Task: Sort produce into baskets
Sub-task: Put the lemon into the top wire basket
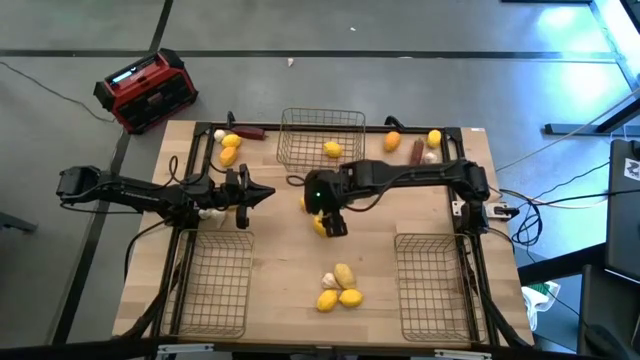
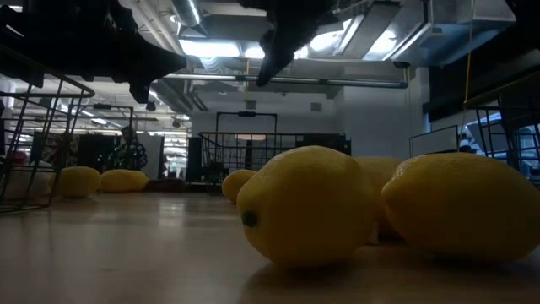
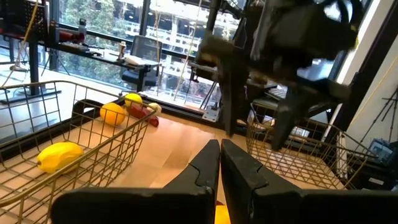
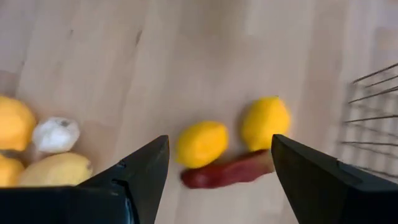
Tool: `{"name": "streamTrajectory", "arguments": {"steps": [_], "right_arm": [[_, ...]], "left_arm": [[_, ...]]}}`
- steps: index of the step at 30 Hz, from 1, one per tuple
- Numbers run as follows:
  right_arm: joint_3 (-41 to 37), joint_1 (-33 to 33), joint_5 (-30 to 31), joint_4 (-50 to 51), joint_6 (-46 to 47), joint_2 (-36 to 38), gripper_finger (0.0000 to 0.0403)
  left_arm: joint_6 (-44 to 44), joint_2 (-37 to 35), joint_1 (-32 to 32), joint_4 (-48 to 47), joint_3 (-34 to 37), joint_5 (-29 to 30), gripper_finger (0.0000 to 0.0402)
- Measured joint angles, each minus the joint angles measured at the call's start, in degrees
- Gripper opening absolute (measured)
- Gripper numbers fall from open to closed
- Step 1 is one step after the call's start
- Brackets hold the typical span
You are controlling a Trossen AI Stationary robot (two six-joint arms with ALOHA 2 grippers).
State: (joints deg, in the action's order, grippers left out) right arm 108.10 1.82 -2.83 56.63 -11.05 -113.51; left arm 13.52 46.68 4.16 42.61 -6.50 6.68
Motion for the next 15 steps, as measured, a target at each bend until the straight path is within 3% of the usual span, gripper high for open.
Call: {"name": "streamTrajectory", "arguments": {"steps": [8, 15], "right_arm": [[-10.73, 0.04, -4.32, -11.83, 0.46, 0.00, 0.0278], [-16.10, -0.83, -4.94, -15.47, 2.91, -0.03, 0.0278]], "left_arm": [[0.00, 0.00, 0.00, 0.02, 0.00, 0.00, 0.0013], [0.03, 0.00, -0.01, 0.00, 0.00, 0.00, 0.0013]]}}
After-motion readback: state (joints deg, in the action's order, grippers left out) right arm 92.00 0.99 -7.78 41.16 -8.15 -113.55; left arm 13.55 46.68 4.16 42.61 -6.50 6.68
